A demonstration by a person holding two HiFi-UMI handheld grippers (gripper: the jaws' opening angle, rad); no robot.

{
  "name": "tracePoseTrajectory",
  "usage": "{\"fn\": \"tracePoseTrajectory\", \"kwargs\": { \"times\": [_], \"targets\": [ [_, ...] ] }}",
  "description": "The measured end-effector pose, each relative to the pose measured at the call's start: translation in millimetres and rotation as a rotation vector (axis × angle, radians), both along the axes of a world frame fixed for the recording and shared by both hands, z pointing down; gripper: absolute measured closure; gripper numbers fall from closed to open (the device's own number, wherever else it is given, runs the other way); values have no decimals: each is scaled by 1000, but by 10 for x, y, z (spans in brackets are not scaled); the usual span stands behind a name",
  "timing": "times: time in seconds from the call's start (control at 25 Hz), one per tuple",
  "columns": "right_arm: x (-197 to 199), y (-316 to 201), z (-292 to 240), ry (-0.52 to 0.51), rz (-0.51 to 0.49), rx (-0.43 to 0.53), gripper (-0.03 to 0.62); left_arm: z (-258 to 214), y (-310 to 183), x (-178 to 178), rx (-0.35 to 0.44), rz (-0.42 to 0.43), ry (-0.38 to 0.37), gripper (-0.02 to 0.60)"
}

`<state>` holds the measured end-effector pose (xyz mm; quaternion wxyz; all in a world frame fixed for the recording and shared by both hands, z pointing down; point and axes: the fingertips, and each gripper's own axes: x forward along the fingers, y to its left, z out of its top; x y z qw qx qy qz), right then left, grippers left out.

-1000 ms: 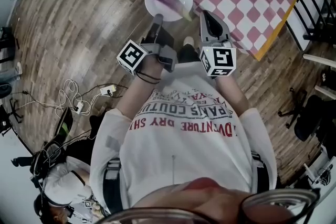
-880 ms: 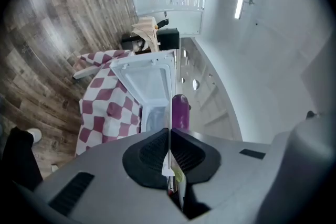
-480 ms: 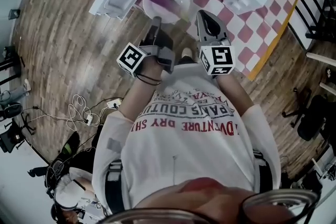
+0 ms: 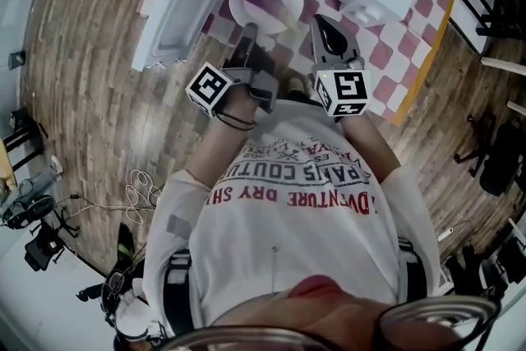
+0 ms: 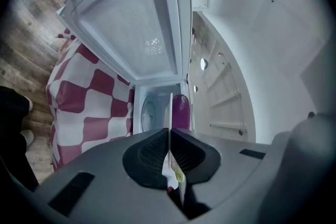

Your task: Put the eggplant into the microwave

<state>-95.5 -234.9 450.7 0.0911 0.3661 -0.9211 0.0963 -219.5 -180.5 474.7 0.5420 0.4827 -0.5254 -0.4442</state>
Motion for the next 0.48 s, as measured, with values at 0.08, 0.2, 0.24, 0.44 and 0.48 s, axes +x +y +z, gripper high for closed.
{"fn": "tracePoseTrajectory", "kwargs": {
  "times": [0.08, 0.2, 0.24, 0.44, 0.48],
  "targets": [
    [-8, -75, 16, 8, 46, -5, 566, 26, -147, -44, -8, 46, -3, 549],
    [-20, -168, 72, 16, 126, -29, 566, 161, -319, -135, -48, 109, 1, 549],
    [-30, -188, 91, 14, 149, -38, 566, 206, -368, -163, -61, 130, -2, 549],
    [-96, -296, 232, 18, 236, -67, 568, 370, -631, -226, -78, 226, -26, 549],
    [-92, -318, 268, 25, 255, -70, 566, 409, -677, -221, -82, 242, -28, 549]
  ]
}}
